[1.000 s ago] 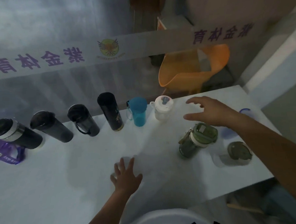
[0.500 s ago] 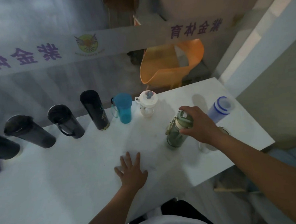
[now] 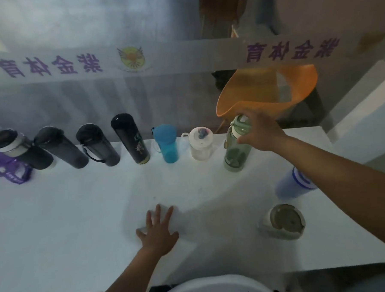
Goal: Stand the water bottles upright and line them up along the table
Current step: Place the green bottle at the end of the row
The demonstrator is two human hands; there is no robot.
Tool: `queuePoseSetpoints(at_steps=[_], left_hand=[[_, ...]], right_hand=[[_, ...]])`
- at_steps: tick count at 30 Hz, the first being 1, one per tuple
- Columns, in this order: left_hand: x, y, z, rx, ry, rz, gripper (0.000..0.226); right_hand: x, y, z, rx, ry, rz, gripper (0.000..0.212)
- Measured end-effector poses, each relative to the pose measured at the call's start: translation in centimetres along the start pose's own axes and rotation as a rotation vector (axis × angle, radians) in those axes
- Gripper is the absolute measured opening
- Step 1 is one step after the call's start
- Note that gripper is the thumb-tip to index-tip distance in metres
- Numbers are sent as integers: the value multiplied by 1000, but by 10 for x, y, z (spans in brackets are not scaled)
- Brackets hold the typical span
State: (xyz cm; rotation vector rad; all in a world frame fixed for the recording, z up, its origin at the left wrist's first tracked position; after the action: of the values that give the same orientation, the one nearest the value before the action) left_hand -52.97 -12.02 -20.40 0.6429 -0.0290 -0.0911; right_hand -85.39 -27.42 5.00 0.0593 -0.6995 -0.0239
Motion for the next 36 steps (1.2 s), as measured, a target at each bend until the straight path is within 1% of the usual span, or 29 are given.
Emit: queuePoseSetpoints(at_steps=[2,6,11,20,24,26,28,31,33,34,36], left_hand=[[-4,2,-3,-3,34,50,79],[-12,11,-10,-18,73,129,80],[-17,15,-17,-23,78,167,80],[-22,15,-13,-22,70,206,77],[-26,14,-9,-34,57,221,78],[-35,11,-5,-47,60,198,79],[-48,5,2,-69,47,124,79],[-65,-7,11,-97,11,27,80],[-76,-15,16,-107,-2,-14,80],[-82,-18,19,-110,-14,-35,80],[-91,-23,23,-103,-39,-70,79]], right_hand=[[-7,-18,4,-10,15,27,73],[-26,-40,11,-21,12,4,72],[-38,-53,12,37,-42,13,74],[-36,-56,10,92,-45,69,74],[-35,-52,7,153,-57,49,85],[-35,-45,12,143,-106,32,91],[-36,-33,24,90,-166,22,88],[-49,1,48,26,-208,-21,71],[-71,36,58,23,-170,-114,59],[-86,56,61,22,-121,-175,61],[-115,94,59,47,-1,-276,74]])
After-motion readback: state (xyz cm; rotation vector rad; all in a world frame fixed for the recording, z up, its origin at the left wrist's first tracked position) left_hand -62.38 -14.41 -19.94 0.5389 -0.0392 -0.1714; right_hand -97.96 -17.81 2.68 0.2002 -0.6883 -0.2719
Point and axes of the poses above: each hand's wrist, its own y-axis away from the middle knuckle, its own z-axis out of the back of the hand, x = y × z, the point moved 10 cm from there along -y, towards the middle knuckle, and after that the axes turned 14 degrees about -y, right-handed, at the moved point
